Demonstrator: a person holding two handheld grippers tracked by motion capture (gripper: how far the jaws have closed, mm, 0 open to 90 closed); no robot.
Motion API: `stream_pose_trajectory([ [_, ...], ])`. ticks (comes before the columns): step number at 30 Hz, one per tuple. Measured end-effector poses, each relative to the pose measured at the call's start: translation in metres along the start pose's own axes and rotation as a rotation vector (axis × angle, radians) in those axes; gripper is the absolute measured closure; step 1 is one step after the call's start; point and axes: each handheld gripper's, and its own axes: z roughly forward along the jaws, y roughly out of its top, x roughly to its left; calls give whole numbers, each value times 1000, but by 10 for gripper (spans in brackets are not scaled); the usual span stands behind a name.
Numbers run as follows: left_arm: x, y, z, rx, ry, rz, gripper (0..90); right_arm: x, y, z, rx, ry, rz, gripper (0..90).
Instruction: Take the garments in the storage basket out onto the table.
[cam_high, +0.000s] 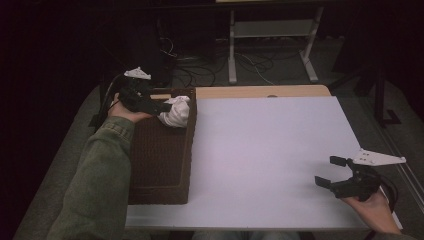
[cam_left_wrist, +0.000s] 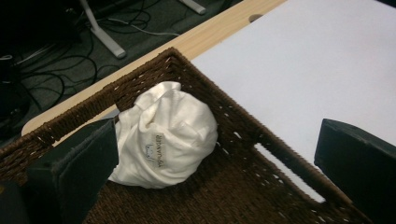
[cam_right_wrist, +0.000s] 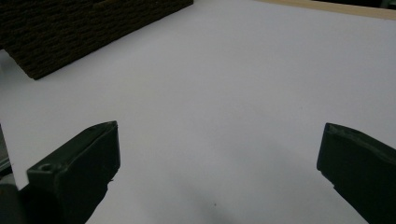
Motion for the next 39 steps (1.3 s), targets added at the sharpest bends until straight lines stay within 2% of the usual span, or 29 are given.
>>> stream_pose_trajectory([
  [6, 7, -2, 8, -23, 4, -19, 0, 0, 0, 0, 1, 1, 0, 0],
  [10, 17, -5, 21, -11, 10, -16, 0, 0, 0, 2, -2, 3, 10, 0],
  [14, 25, -9, 34, -1, 20, -42, 0, 0, -1, 4, 3, 9, 16, 0],
  [15, 27, -9, 38, 10, 23, -32, 0, 1, -1, 4, 5, 13, 18, 0],
  [21, 35, -14, 51, 24, 16, -51, 0, 2, -1, 8, 20, 33, 2, 0],
  [27, 40, -20, 64, 69, 15, -62, 0, 3, -1, 9, 24, 38, 4, 0],
  [30, 40, -20, 71, 117, 12, -51, 0, 4, -1, 9, 24, 43, 5, 0],
  [36, 40, -21, 89, 162, -1, -35, 0, 3, -2, 8, 17, 44, 12, 0],
  [39, 42, -24, 98, 187, -2, -48, 0, 3, -2, 8, 19, 44, 11, 0],
])
